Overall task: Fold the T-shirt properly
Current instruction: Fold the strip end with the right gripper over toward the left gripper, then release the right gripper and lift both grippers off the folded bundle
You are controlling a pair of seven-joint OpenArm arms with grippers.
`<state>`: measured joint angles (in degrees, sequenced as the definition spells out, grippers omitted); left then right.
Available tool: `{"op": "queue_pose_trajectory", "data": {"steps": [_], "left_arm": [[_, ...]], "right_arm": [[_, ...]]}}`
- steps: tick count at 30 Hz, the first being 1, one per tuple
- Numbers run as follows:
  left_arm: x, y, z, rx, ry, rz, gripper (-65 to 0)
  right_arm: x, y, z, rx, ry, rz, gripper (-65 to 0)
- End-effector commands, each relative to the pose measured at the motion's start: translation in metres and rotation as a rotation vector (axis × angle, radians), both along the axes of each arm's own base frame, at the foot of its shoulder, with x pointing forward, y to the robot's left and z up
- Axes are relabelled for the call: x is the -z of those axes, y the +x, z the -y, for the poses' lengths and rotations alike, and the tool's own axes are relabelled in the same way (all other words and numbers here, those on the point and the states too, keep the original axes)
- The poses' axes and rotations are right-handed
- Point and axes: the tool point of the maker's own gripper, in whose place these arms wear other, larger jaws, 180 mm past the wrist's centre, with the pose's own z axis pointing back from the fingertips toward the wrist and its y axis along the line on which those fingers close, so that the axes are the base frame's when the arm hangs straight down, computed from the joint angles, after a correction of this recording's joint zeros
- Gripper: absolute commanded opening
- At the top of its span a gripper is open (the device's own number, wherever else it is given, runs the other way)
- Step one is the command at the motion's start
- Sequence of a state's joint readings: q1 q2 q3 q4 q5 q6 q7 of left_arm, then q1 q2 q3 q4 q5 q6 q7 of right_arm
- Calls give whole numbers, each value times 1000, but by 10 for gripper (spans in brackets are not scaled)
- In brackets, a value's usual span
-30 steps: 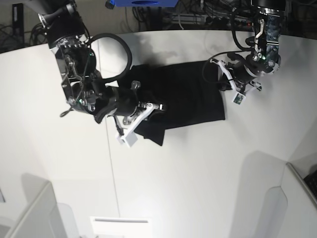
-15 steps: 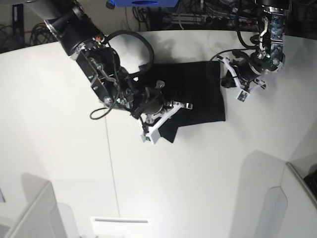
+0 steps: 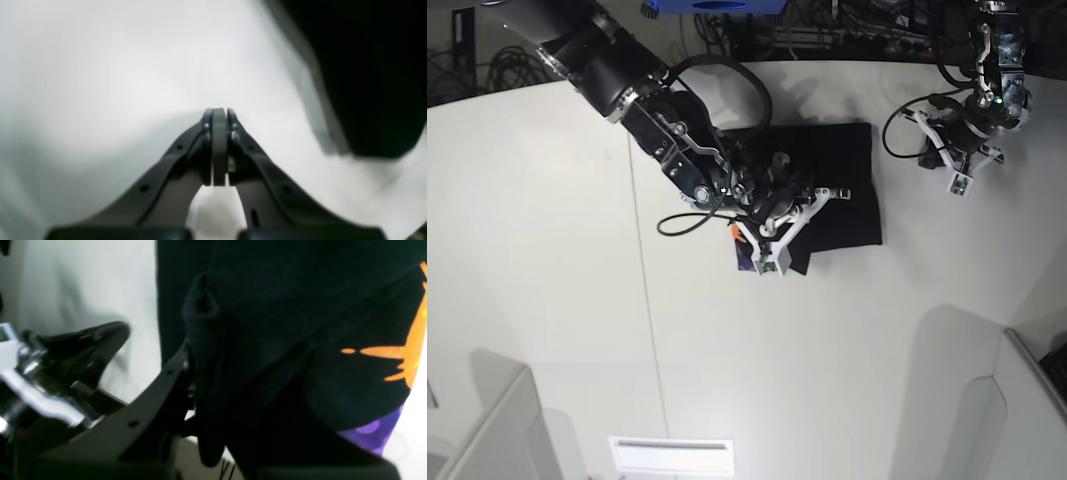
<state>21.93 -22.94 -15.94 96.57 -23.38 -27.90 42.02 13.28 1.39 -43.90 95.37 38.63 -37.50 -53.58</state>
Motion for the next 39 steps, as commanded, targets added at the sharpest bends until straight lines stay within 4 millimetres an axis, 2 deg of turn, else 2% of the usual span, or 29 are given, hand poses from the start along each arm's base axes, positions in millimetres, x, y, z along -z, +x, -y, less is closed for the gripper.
{"op": "queue_pose_trajectory", "data": {"steps": [1, 11, 19, 24, 29, 31, 32, 39], "left_arm": [[-11, 6, -3, 9, 5, 39, -650], [-10, 1, -9, 15, 22, 26, -650], [-9, -1, -9, 15, 22, 20, -650], [-14, -15, -29, -37, 46, 16, -650], [-25, -26, -57, -99, 91, 25, -650], [-29, -28, -67, -106, 102, 30, -650], [-30, -29, -69, -93, 106, 31, -650], [-42, -39, -88, -92, 132, 41, -650]], "right_arm": [[-13, 12, -4, 6, 21, 49, -650], [-16, 13, -9, 2, 31, 46, -650], [6, 10, -10, 16, -6, -10, -650], [5, 11, -16, 25, 6, -22, -650], [5, 9, -19, 24, 13, -27, -299], [-1, 9, -25, 22, 31, -18, -188], [-2, 9, -28, 22, 35, -7, -167], [-5, 11, -31, 21, 44, 8, -176]]}}
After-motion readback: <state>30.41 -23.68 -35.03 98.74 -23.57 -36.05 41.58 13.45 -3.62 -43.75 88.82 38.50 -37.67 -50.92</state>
